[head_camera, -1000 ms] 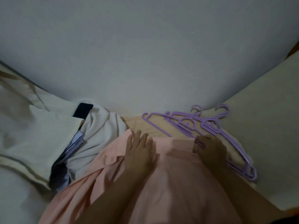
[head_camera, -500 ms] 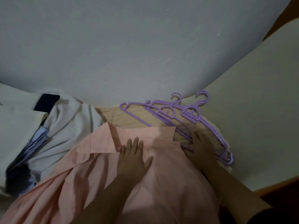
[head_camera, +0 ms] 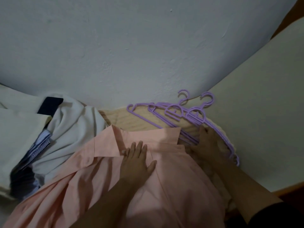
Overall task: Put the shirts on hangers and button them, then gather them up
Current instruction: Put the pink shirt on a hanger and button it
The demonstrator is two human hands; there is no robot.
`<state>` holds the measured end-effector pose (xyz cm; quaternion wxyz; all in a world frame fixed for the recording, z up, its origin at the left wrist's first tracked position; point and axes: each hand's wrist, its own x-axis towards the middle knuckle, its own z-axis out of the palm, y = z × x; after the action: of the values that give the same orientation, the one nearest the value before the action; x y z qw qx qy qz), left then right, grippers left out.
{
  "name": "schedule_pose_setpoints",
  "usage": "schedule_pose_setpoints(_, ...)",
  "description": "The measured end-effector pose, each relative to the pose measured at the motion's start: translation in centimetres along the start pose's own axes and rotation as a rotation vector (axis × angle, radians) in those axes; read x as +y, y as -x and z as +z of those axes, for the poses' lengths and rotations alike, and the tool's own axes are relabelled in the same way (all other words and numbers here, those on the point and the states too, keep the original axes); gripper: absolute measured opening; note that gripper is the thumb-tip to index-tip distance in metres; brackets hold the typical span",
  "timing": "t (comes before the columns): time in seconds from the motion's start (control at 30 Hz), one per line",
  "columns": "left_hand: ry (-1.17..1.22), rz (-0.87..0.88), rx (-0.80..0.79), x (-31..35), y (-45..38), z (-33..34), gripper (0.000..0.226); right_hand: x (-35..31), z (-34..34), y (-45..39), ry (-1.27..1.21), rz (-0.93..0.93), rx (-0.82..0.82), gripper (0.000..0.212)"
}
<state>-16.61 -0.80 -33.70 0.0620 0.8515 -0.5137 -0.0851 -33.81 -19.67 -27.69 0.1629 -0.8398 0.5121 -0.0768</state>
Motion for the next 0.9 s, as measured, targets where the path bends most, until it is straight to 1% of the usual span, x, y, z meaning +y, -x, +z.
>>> schedule_pose_setpoints(0.07, 0.007, -0.002, -0.032, 0.1, 0.0, 0.0, 0.095, 0.6, -0.5, 0.0, 0.013, -0.013, 0.067, 0.103)
schedule_pose_setpoints(0.13, -0.002, 0.015, -0.031, -0.1, 0.0, -0.4, 0.099, 0.9, -1.1, 0.3, 0.014, -0.005, 0.117, 0.097)
schedule_pose_setpoints(0.2, 0.002, 0.045, -0.074, -0.4, 0.1, -1.3, 0.097, 0.8, -1.7, 0.7, -0.003, 0.013, 0.108, 0.098)
schedule_pose_setpoints(0.3, 0.013, 0.091, -0.089, -1.3, 0.5, -2.5, 0.075, 0.0, -2.6, 2.2, -0.149, 0.055, 0.037, 0.119)
schedule_pose_setpoints(0.37, 0.034, 0.116, -0.056, -2.4, 1.0, -2.9, 0.07, -0.4, -2.7, 3.1, -0.224, 0.039, 0.026, 0.131)
schedule_pose_setpoints(0.4, 0.031, 0.148, -0.029, -3.1, 1.4, -3.4, 0.068, -0.5, -2.7, 3.5, -0.256, 0.037, 0.02, 0.134)
schedule_pose_setpoints(0.43, 0.007, 0.196, -0.007, -3.8, 1.9, -4.0, 0.066, -0.8, -2.7, 3.9, -0.284, 0.045, 0.005, 0.133)
schedule_pose_setpoints(0.47, -0.021, 0.262, 0.022, -4.6, 2.3, -4.5, 0.062, -1.1, -2.6, 4.4, -0.311, 0.049, -0.013, 0.128)
schedule_pose_setpoints(0.53, -0.063, 0.342, 0.118, -6.3, 3.5, -6.4, 0.052, -1.6, -2.2, 5.4, -0.334, 0.05, -0.05, 0.109)
schedule_pose_setpoints(0.57, -0.065, 0.336, 0.162, -6.9, 4.3, -7.6, 0.05, -1.7, -2.0, 5.9, -0.319, 0.041, -0.079, 0.103)
schedule_pose_setpoints(0.6, -0.065, 0.317, 0.202, -7.6, 5.0, -8.7, 0.05, -1.7, -1.9, 6.3, -0.304, 0.024, -0.126, 0.105)
schedule_pose_setpoints(0.67, -0.101, 0.237, 0.287, -9.6, 5.9, -10.2, 0.059, -1.8, -1.6, 7.0, -0.252, -0.019, -0.236, 0.113)
schedule_pose_setpoints(0.7, -0.112, 0.182, 0.293, -10.8, 6.1, -10.8, 0.059, -2.1, -1.7, 7.6, -0.212, -0.036, -0.29, 0.112)
schedule_pose_setpoints(0.73, -0.116, 0.15, 0.293, -11.8, 6.4, -11.4, 0.054, -2.3, -1.7, 8.0, -0.185, -0.052, -0.319, 0.111)
schedule_pose_setpoints(0.8, -0.123, 0.101, 0.263, -13.5, 6.7, -12.0, 0.045, -2.3, -1.1, 8.3, -0.193, -0.048, -0.319, 0.12)
schedule_pose_setpoints(0.87, -0.109, 0.04, 0.258, -14.4, 7.1, -12.3, 0.045, -2.5, -0.6, 8.2, -0.178, -0.061, -0.335, 0.114)
schedule_pose_setpoints(0.9, -0.047, -0.028, 0.261, -14.3, 7.4, -12.5, 0.042, -2.6, -0.5, 8.2, -0.162, -0.07, -0.365, 0.11)
